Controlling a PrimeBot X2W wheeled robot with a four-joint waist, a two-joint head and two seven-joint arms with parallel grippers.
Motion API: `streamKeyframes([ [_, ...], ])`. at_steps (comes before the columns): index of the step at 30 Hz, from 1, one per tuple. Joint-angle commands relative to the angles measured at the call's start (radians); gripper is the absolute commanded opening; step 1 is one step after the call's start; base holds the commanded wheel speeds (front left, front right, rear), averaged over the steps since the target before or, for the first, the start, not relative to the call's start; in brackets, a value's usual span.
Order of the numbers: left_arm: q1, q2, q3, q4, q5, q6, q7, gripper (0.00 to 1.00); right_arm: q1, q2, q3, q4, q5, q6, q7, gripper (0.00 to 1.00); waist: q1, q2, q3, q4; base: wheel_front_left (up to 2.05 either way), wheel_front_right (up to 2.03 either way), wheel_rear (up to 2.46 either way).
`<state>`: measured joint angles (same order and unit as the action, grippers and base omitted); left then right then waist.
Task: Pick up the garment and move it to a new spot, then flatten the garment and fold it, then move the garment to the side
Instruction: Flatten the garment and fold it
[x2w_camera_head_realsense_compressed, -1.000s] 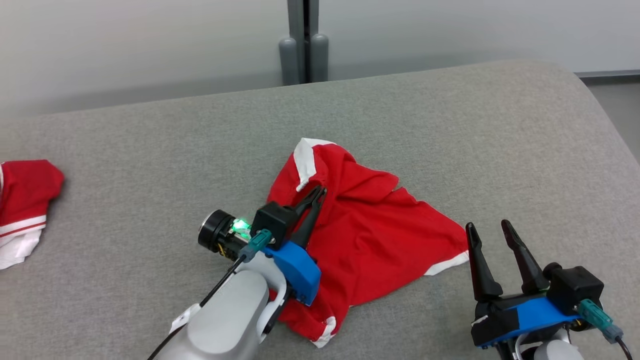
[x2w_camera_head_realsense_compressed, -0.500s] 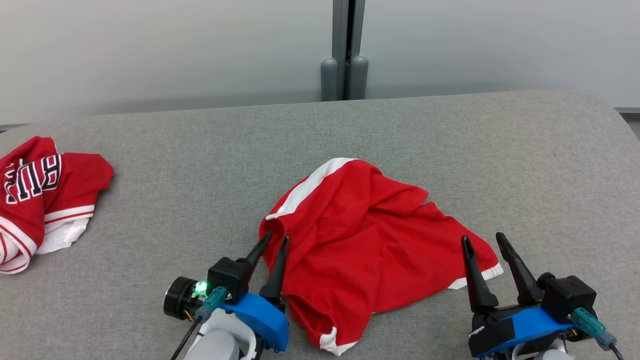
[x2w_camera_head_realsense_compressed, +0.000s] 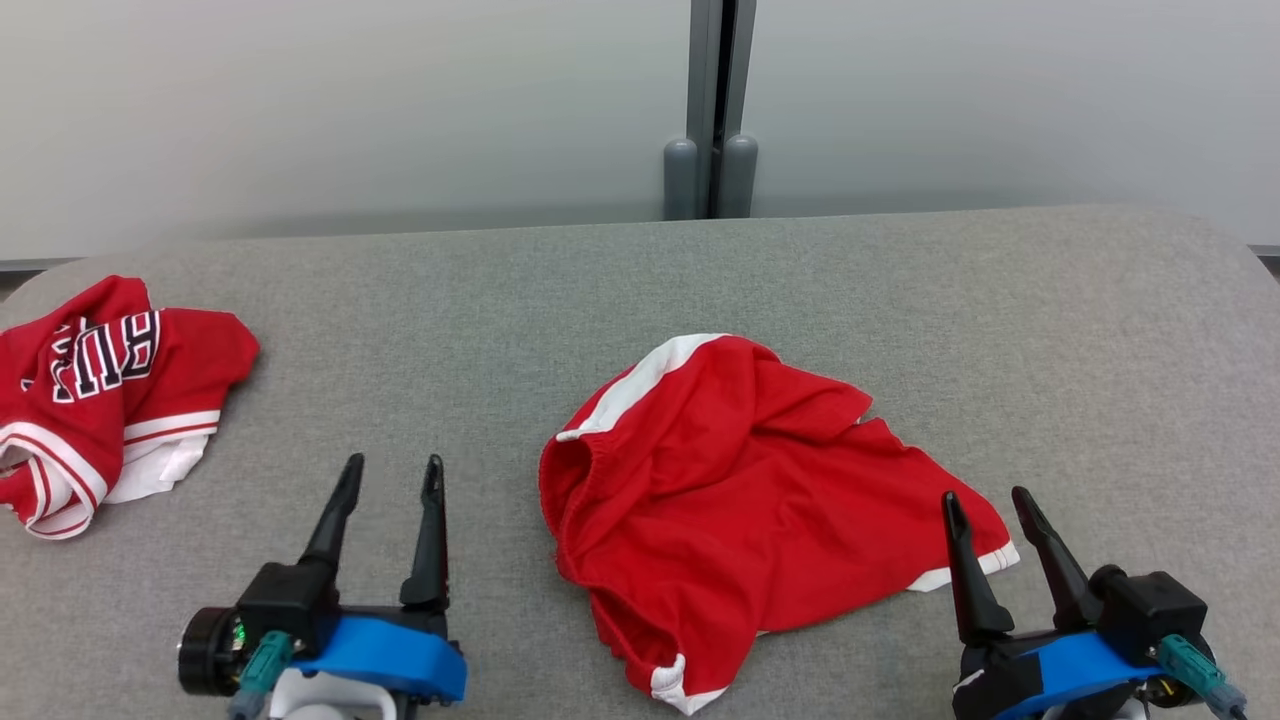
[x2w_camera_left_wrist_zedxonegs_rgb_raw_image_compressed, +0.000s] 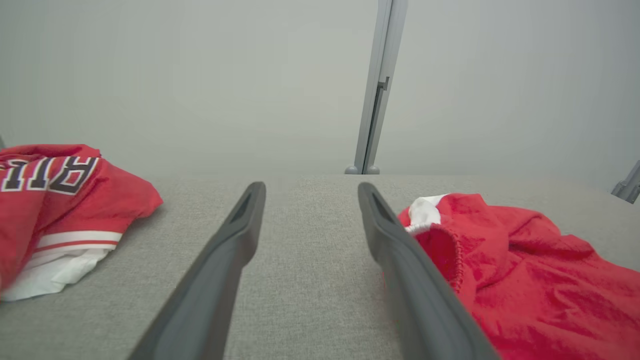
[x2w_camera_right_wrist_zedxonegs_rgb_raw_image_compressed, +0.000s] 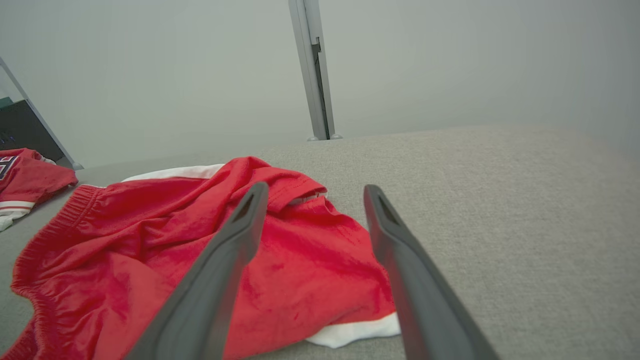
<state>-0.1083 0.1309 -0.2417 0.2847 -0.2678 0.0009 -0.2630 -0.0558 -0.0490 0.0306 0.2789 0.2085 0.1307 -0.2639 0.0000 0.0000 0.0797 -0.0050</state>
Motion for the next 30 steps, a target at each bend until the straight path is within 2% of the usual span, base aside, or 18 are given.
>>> streamKeyframes([
  [1,0.022,0.006,0.03,-0.024,0.019,0.003,-0.003,1.0,0.011,-0.003,-0.003,-0.003,-0.01,0.0,-0.001,1.0,0.0,0.0,-0.004,0.003,0.0,0.0,0.0],
  [8,0.108,-0.014,0.179,-0.122,0.087,-0.014,-0.003,1.0,0.03,-0.003,-0.019,-0.004,-0.021,0.0,-0.001,1.0,0.0,0.0,-0.025,0.022,0.0,0.0,0.0],
  [13,0.158,-0.033,0.247,-0.13,0.122,-0.037,-0.003,1.0,0.048,-0.003,-0.022,-0.002,-0.028,0.0,-0.001,1.0,0.0,0.0,-0.037,0.028,0.0,0.0,0.0],
  [30,0.169,-0.071,0.314,-0.111,0.179,-0.087,-0.003,1.0,0.06,-0.003,-0.021,0.009,-0.031,0.0,-0.001,1.0,0.0,0.0,-0.053,0.026,0.0,0.0,0.0],
])
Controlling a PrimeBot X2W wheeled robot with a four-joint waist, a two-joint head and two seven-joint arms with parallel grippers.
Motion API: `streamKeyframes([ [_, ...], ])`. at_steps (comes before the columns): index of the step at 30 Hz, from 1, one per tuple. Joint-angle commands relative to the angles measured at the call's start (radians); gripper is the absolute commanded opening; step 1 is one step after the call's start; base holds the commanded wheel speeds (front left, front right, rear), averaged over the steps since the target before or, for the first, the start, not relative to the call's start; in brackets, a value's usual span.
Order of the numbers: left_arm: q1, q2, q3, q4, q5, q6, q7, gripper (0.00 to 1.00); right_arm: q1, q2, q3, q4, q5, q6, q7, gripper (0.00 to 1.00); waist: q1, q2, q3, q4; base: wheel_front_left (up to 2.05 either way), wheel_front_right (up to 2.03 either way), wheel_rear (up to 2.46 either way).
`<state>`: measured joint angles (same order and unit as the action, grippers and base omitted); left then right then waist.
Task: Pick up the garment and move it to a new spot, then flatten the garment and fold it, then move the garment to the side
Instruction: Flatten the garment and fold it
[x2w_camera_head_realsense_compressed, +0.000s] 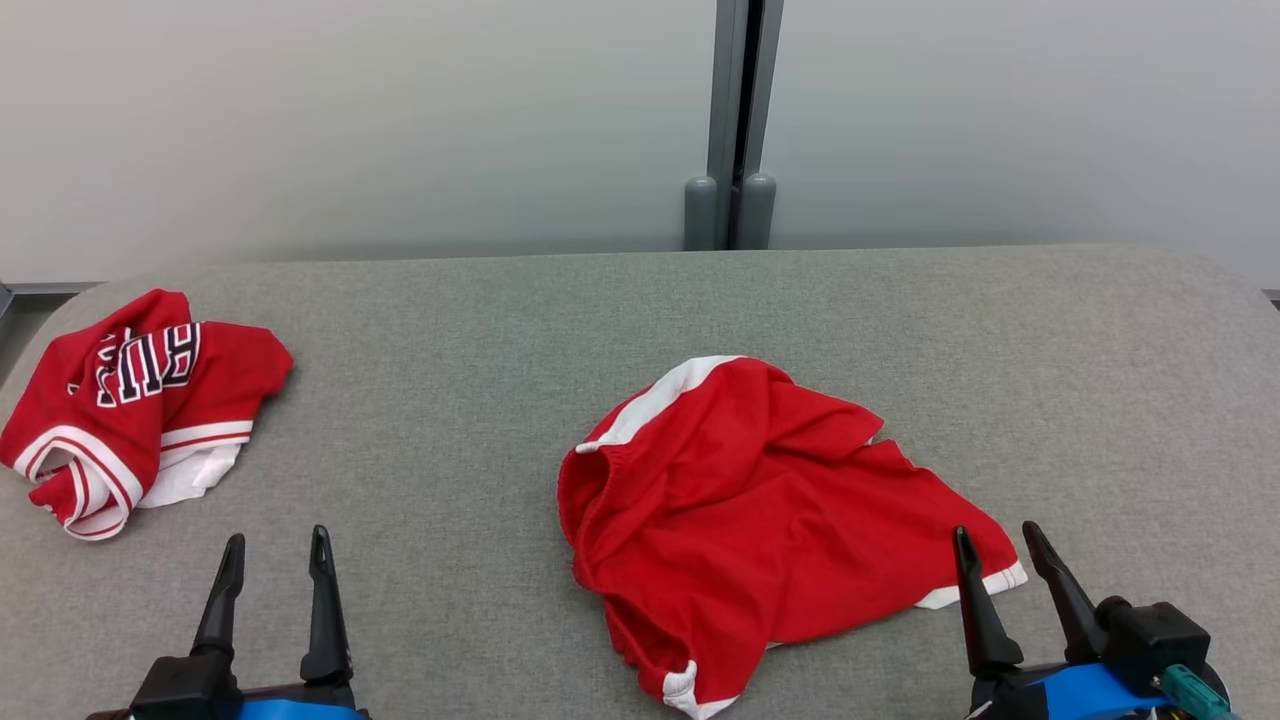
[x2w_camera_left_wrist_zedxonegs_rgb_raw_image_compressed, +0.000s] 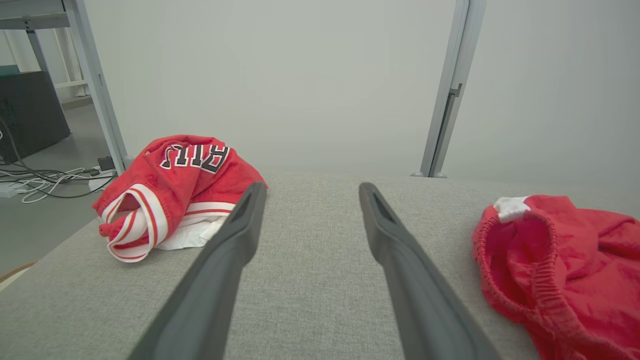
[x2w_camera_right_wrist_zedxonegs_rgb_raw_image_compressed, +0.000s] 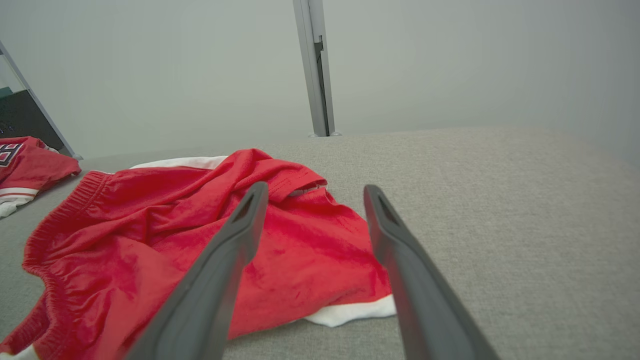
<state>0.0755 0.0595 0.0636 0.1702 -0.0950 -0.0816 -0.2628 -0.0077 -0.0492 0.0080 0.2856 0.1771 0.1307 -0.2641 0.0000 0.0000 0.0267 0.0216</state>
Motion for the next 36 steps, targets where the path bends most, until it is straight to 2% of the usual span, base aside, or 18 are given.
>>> streamKeyframes([
  [1,-0.014,-0.001,0.009,0.003,0.008,-0.005,-0.003,1.0,0.013,-0.003,0.002,0.002,0.001,0.0,0.0,1.0,0.0,0.0,0.0,-0.002,0.0,0.0,0.0],
  [8,-0.014,-0.007,0.013,0.003,0.016,-0.014,-0.003,1.0,0.013,-0.003,-0.002,0.006,0.001,0.0,0.0,1.0,0.0,0.0,-0.001,-0.008,0.0,0.0,0.0],
  [13,-0.029,-0.009,-0.04,-0.003,0.032,-0.026,-0.003,1.0,0.01,-0.003,-0.006,0.006,0.0,0.0,0.0,1.0,0.0,0.0,0.003,-0.007,0.0,0.0,0.0],
  [21,-0.073,0.0,-0.333,0.043,0.059,-0.05,-0.003,1.0,-0.001,-0.003,0.001,0.01,-0.002,0.0,0.0,1.0,0.0,0.0,0.008,-0.008,0.0,0.0,0.0],
  [27,-0.124,0.066,-0.583,0.132,-0.004,-0.048,-0.003,1.0,-0.009,-0.003,0.006,0.013,0.004,0.0,-0.001,1.0,0.0,0.0,0.014,-0.029,0.0,0.0,0.0],
  [32,-0.176,0.117,-0.737,0.209,-0.057,-0.049,-0.003,1.0,-0.013,-0.002,0.001,0.012,0.006,0.0,-0.001,1.0,0.0,0.0,0.028,-0.045,0.0,0.0,0.0],
  [36,-0.214,0.133,-0.824,0.285,-0.101,-0.049,-0.003,1.0,-0.017,-0.003,0.004,0.013,0.009,0.0,-0.001,1.0,0.0,0.0,0.035,-0.057,0.0,0.0,0.0],
])
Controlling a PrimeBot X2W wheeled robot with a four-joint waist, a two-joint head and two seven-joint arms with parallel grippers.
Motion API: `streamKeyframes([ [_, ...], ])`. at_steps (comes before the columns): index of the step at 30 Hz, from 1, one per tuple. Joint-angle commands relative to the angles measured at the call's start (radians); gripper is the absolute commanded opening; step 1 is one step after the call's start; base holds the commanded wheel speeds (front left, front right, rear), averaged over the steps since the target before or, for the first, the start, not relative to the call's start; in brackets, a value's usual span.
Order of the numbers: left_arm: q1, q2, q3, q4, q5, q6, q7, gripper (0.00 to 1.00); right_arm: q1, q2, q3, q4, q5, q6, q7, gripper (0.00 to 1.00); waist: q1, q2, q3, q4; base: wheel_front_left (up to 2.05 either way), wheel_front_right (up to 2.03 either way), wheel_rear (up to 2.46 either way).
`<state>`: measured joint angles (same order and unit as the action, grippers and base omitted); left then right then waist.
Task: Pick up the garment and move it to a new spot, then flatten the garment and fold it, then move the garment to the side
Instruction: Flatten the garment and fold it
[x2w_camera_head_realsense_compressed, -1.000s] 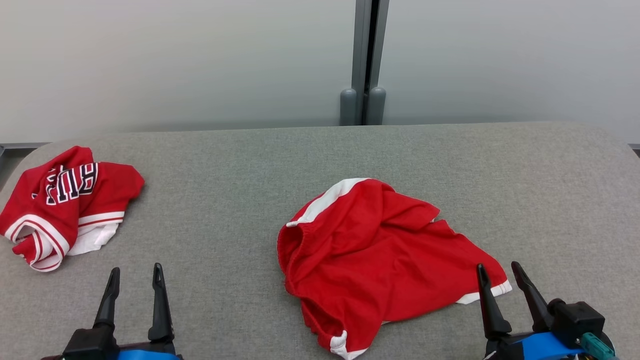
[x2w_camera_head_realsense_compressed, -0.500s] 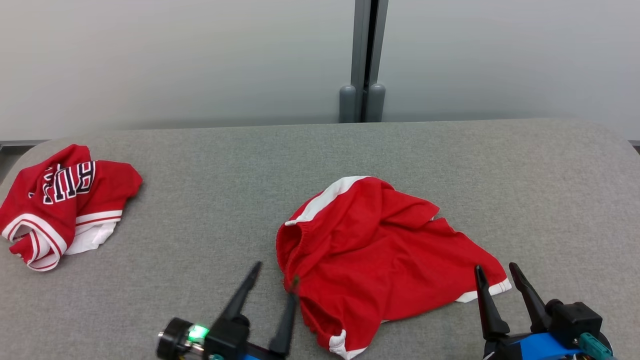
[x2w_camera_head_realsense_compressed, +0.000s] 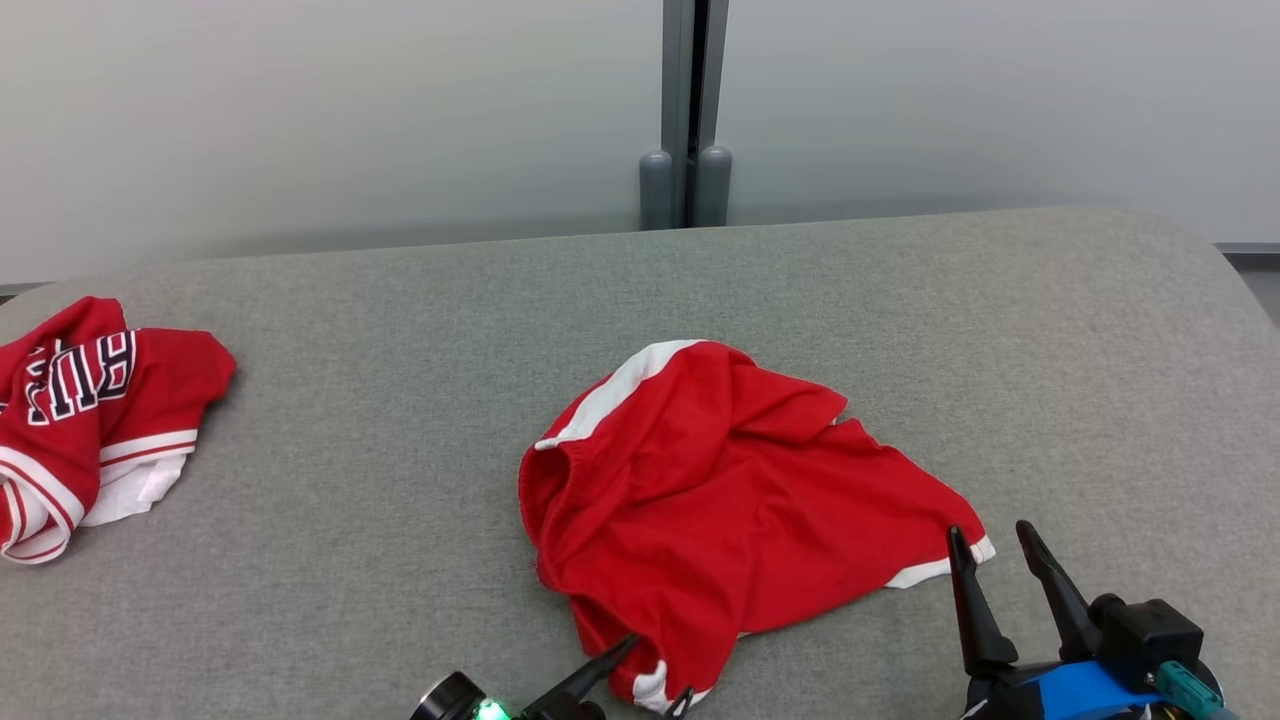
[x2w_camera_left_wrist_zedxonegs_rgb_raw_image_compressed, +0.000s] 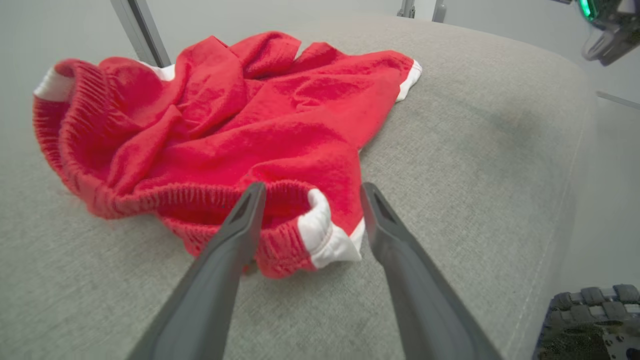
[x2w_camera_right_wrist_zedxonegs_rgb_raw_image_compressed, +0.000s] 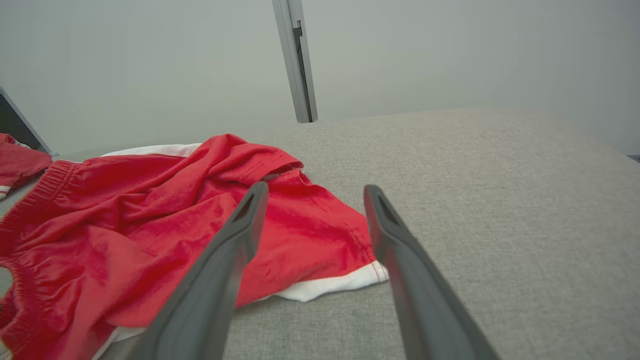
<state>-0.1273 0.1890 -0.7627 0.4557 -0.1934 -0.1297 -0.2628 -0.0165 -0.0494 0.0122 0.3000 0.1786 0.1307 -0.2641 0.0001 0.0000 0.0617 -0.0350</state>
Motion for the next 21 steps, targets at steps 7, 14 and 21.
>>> streamKeyframes([
  [7,-0.07,-0.013,-0.073,0.149,-0.05,-0.001,0.021,1.0,-0.017,-0.002,0.002,0.003,0.01,0.0,-0.001,1.0,-0.0001,0.0,0.005,-0.022,0.0,0.0,0.0],
  [14,-0.124,-0.054,-0.106,0.284,-0.117,-0.001,0.045,0.36,-0.02,-0.002,0.007,0.009,0.004,0.0,0.0,1.0,-0.0001,0.0,0.005,-0.039,0.0,0.0,0.0],
  [21,-0.152,-0.059,-0.021,0.306,-0.196,0.008,0.003,0.0,0.002,-0.002,-0.011,0.005,0.001,0.0,0.0,1.0,-0.0001,0.0,0.001,-0.02,0.0,0.0,0.0],
])
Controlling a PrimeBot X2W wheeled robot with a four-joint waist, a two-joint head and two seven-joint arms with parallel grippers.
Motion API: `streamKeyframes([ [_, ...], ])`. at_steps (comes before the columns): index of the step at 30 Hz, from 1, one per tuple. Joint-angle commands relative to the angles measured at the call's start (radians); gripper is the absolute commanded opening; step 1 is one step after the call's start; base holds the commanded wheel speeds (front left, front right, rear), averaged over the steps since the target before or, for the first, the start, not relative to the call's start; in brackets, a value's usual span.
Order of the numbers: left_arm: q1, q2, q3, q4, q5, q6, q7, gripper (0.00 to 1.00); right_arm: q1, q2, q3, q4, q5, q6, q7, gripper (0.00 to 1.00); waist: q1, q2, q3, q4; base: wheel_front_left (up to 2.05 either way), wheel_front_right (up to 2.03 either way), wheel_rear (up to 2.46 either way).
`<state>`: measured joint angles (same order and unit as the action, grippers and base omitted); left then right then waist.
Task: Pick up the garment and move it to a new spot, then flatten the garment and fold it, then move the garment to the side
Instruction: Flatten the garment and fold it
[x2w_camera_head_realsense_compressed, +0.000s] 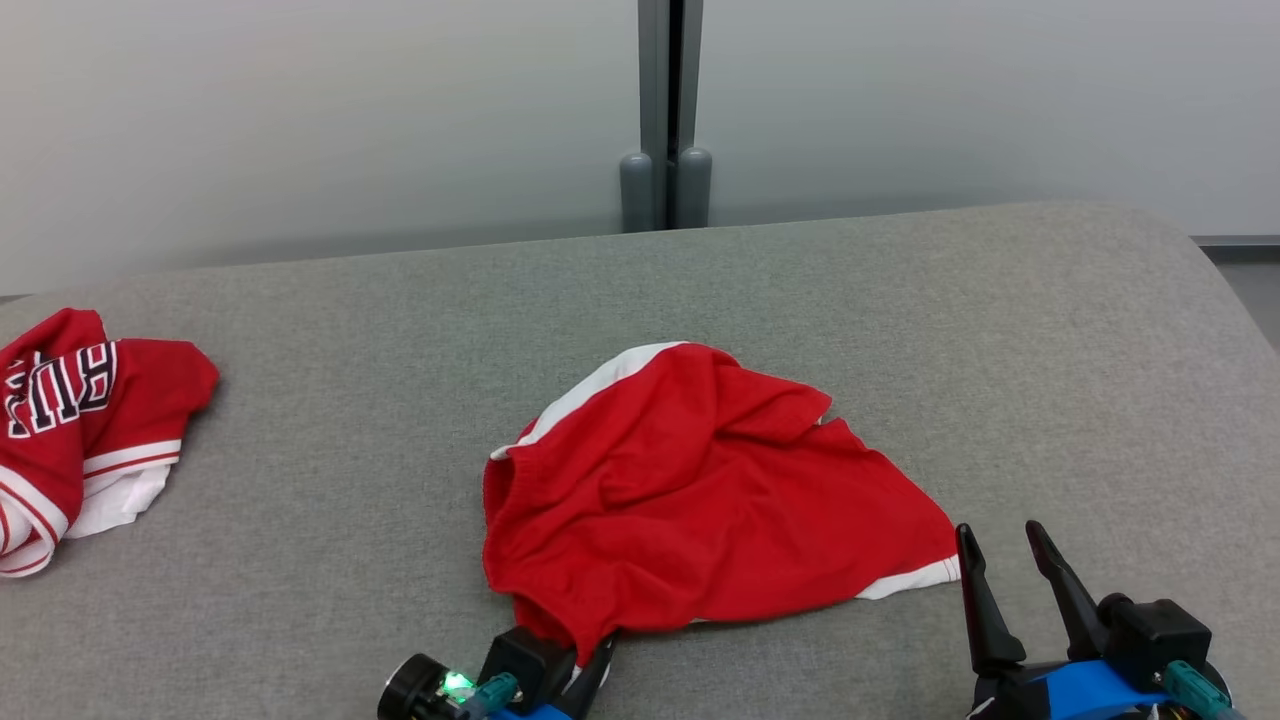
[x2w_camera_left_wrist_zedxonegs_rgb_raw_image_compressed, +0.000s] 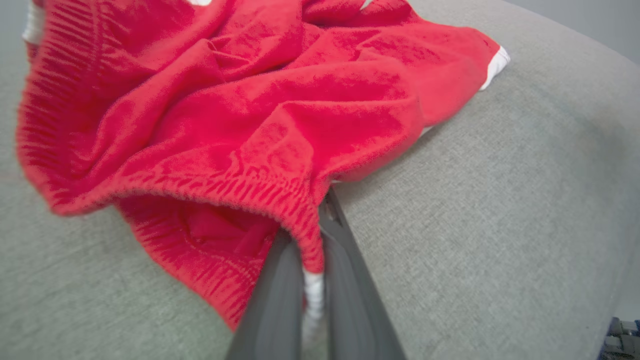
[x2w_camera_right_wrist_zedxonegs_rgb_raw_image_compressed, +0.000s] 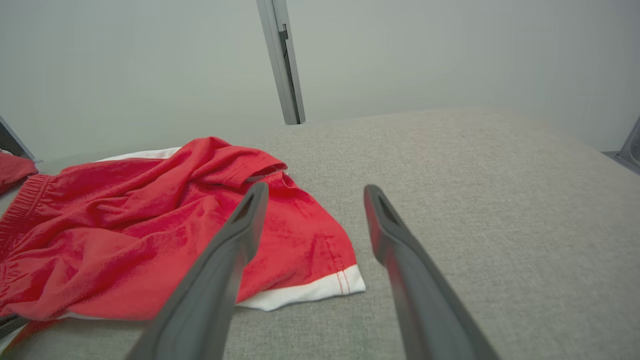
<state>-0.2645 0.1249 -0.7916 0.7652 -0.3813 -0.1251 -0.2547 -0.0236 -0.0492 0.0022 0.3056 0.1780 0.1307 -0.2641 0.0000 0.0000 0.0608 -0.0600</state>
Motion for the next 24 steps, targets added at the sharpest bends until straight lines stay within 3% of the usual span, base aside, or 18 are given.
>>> streamKeyframes([
  [1,-0.014,0.013,0.025,-0.012,-0.011,0.007,-0.008,0.0,0.009,-0.002,-0.002,0.002,0.004,0.0,0.0,1.0,0.0,0.0,0.001,0.011,0.0,0.0,0.0],
  [12,0.073,0.109,0.159,-0.163,-0.02,0.038,-0.011,0.0,0.005,-0.003,0.003,0.018,0.01,0.0,0.0,1.0,0.0,0.0,0.007,0.083,0.0,0.0,0.0],
  [13,0.077,0.108,0.164,-0.168,-0.024,0.036,-0.011,0.1,0.003,-0.003,0.002,0.019,0.01,0.0,0.0,1.0,0.0,0.0,0.008,0.088,0.0,0.0,0.0],
  [14,0.083,0.104,0.172,-0.177,-0.025,0.033,-0.011,0.46,0.001,-0.003,0.002,0.02,0.011,0.0,0.0,1.0,0.0,0.0,0.007,0.091,0.0,0.0,0.0],
  [15,0.09,0.098,0.185,-0.192,-0.032,0.031,-0.011,1.0,0.0,-0.003,0.002,0.021,0.011,0.0,0.0,1.0,0.0,0.0,0.007,0.094,0.0,0.0,0.0],
  [24,0.212,0.058,0.403,-0.414,-0.032,0.034,-0.011,1.0,0.012,-0.003,-0.007,0.029,0.015,0.0,-0.001,1.0,0.0,0.0,-0.009,0.111,0.0,0.0,0.0],
])
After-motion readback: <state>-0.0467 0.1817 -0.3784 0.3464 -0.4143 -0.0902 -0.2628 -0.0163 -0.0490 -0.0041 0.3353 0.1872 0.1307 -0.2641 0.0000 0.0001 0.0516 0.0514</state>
